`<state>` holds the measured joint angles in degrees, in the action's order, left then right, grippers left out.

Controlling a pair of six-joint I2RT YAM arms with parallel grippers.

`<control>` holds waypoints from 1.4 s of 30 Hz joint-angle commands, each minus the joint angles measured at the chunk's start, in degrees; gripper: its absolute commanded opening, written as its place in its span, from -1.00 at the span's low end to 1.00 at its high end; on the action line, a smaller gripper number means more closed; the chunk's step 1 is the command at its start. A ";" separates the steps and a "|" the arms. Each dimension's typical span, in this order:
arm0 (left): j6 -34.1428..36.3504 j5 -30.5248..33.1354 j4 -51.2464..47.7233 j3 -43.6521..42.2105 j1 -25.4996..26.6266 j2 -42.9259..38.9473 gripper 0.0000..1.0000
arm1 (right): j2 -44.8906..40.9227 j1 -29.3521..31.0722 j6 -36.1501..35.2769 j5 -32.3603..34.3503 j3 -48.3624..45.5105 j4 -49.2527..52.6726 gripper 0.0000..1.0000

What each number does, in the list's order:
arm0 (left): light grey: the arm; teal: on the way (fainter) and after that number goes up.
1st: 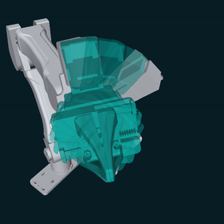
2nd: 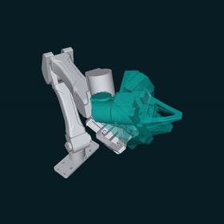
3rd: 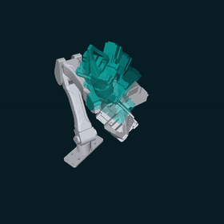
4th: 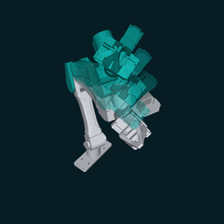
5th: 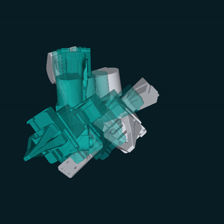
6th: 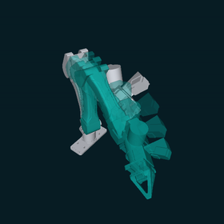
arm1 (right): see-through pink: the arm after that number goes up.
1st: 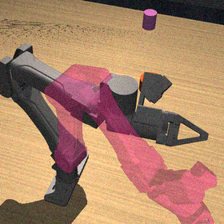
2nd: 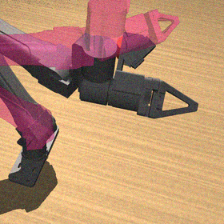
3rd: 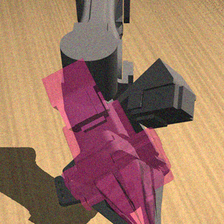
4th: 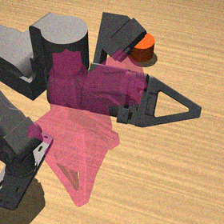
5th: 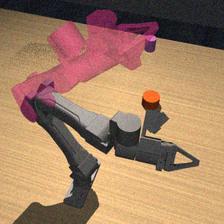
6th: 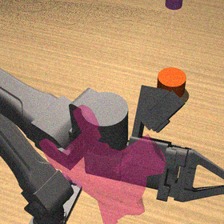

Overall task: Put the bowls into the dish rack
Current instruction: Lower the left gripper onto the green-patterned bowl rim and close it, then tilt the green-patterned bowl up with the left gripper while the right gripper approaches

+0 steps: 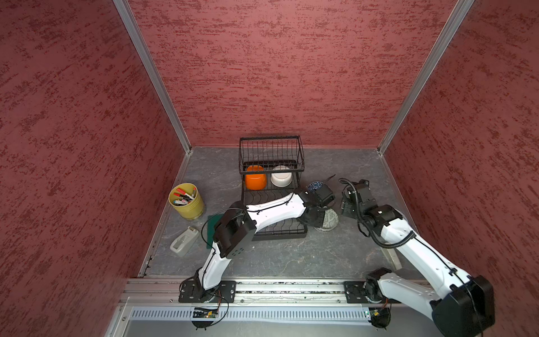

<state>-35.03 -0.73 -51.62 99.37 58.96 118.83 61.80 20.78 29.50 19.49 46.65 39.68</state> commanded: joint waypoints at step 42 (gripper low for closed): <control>1.98 -0.67 2.83 3.55 -0.34 0.73 -1.00 | -0.14 -1.01 -1.41 -3.48 -1.43 -4.70 0.54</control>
<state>-33.93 -1.39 -49.71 101.16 58.72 118.85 61.82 20.34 28.40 16.51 45.67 36.49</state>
